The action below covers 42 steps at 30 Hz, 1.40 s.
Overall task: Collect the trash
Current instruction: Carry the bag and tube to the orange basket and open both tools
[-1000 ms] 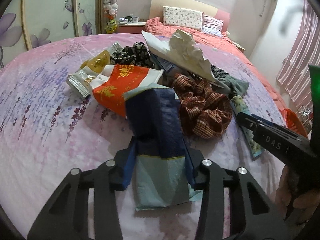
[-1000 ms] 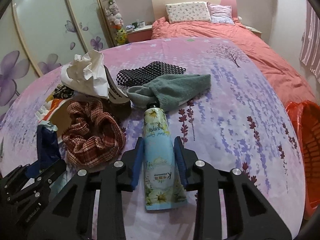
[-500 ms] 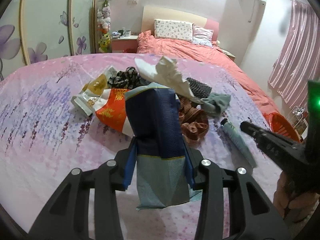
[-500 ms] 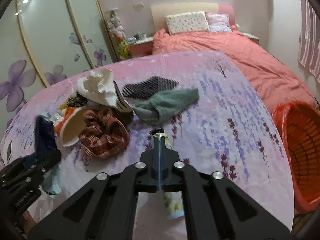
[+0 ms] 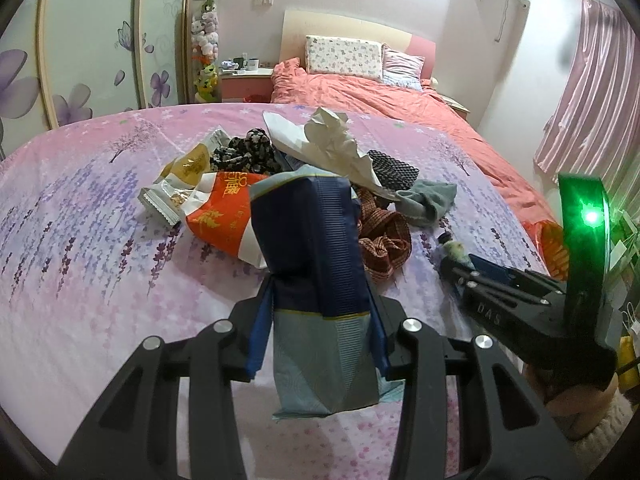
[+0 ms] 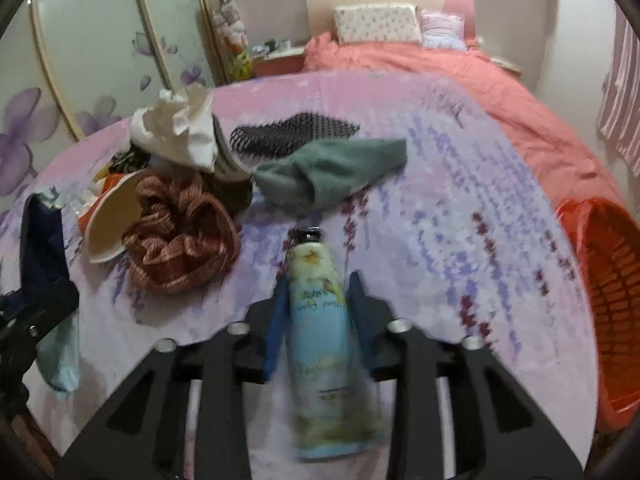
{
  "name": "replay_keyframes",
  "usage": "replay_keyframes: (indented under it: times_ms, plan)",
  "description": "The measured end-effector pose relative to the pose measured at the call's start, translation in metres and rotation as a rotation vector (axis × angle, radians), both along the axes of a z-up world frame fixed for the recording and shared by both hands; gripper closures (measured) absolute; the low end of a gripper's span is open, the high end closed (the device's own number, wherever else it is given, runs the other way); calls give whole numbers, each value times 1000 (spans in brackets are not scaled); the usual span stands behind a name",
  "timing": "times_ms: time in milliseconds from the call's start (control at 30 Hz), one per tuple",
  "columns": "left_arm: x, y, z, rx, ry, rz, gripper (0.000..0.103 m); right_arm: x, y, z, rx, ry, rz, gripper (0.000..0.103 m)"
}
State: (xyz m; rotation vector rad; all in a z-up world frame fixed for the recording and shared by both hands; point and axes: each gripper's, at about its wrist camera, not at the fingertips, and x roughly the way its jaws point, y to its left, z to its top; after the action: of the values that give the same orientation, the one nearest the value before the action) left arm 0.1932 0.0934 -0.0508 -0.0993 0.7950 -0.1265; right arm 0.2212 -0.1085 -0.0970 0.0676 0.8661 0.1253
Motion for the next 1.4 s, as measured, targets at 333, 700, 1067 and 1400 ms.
replay_keyframes:
  times_ms: [333, 700, 1067, 1400]
  plan:
    - [-5, -24, 21, -1, -37, -51, 62, -33, -38, 46, 71, -128, -58, 75]
    - [-6, -90, 45, -14, -64, -188, 62, -80, -116, 89, 67, -257, -215, 75]
    - [-1, -226, 58, -47, -54, -482, 62, -102, -218, 88, 84, -284, -423, 75]
    - [21, -344, 30, -38, 12, -671, 60, -83, -277, 69, 169, -251, -499, 74]
